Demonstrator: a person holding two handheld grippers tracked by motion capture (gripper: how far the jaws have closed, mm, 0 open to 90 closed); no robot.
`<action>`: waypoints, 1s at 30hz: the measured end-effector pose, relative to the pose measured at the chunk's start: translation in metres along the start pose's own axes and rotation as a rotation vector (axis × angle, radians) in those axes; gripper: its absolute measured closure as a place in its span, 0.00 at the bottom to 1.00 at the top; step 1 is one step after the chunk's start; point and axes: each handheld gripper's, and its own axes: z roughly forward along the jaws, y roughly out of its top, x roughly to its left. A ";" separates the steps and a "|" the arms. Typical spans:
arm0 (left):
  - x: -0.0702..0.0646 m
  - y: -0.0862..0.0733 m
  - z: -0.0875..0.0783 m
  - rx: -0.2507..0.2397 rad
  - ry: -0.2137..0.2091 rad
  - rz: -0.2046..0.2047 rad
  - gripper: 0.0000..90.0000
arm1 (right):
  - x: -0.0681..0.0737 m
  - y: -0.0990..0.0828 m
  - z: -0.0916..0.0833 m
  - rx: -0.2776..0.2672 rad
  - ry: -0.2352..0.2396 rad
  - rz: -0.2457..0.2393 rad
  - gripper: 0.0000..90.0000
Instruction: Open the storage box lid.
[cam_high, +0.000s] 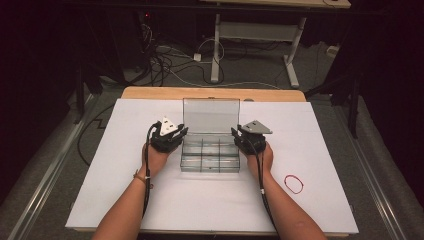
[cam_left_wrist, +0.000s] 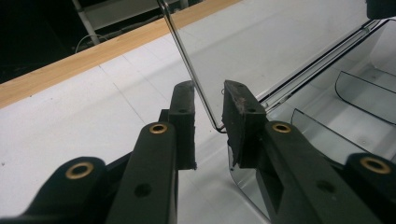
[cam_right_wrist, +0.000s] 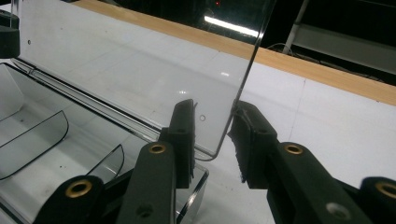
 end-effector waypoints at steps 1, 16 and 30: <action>0.000 0.000 0.000 -0.002 0.000 -0.002 0.81 | 0.000 0.000 0.000 -0.001 0.002 0.001 0.78; 0.000 -0.001 0.001 -0.007 -0.001 -0.012 0.81 | -0.001 -0.001 0.001 -0.005 0.007 0.022 0.78; 0.001 -0.001 0.001 -0.009 -0.003 -0.017 0.81 | -0.002 -0.001 0.001 -0.007 0.012 0.024 0.78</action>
